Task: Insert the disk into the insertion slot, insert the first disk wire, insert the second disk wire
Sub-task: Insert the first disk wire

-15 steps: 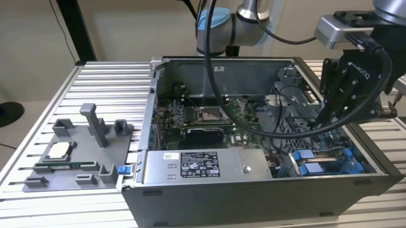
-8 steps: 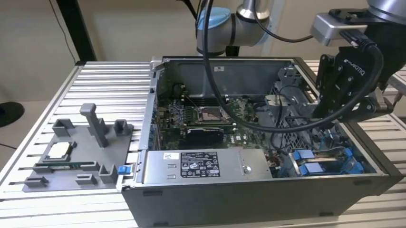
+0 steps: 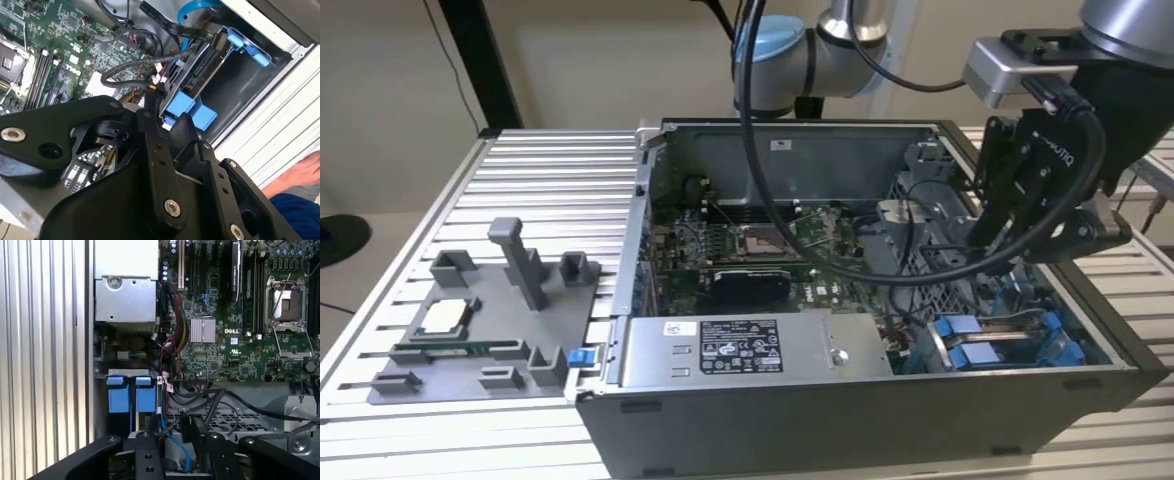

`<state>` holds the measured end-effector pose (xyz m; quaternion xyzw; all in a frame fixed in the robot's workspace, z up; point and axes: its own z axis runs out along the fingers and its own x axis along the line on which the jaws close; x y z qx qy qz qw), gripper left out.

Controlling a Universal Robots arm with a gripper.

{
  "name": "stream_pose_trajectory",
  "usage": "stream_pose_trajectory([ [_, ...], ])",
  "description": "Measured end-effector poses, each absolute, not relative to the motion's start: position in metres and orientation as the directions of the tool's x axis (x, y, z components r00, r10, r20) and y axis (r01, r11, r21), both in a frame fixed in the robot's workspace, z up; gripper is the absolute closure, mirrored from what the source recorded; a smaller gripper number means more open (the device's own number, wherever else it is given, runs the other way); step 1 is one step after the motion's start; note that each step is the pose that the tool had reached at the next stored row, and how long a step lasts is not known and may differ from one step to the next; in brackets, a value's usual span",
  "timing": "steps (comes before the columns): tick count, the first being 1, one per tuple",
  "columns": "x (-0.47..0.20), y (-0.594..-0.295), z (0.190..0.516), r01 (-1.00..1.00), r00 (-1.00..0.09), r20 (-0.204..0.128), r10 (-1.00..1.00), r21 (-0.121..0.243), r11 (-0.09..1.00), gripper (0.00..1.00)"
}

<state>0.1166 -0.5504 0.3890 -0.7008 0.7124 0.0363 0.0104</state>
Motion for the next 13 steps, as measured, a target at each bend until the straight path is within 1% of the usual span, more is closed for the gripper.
stream_pose_trajectory([
  [4,0.1164,-0.5503,0.3858,-0.999,-0.010,-0.081,-0.997,0.032,0.007,0.00],
  [9,0.1159,-0.5501,0.3831,-1.000,-0.005,-0.093,-0.996,0.009,0.005,0.00],
  [10,0.1155,-0.5500,0.3827,-1.000,-0.005,-0.096,-0.995,0.008,0.005,1.00],
  [13,0.1141,-0.5495,0.3824,-1.000,-0.005,-0.103,-0.995,0.006,0.004,1.00],
])
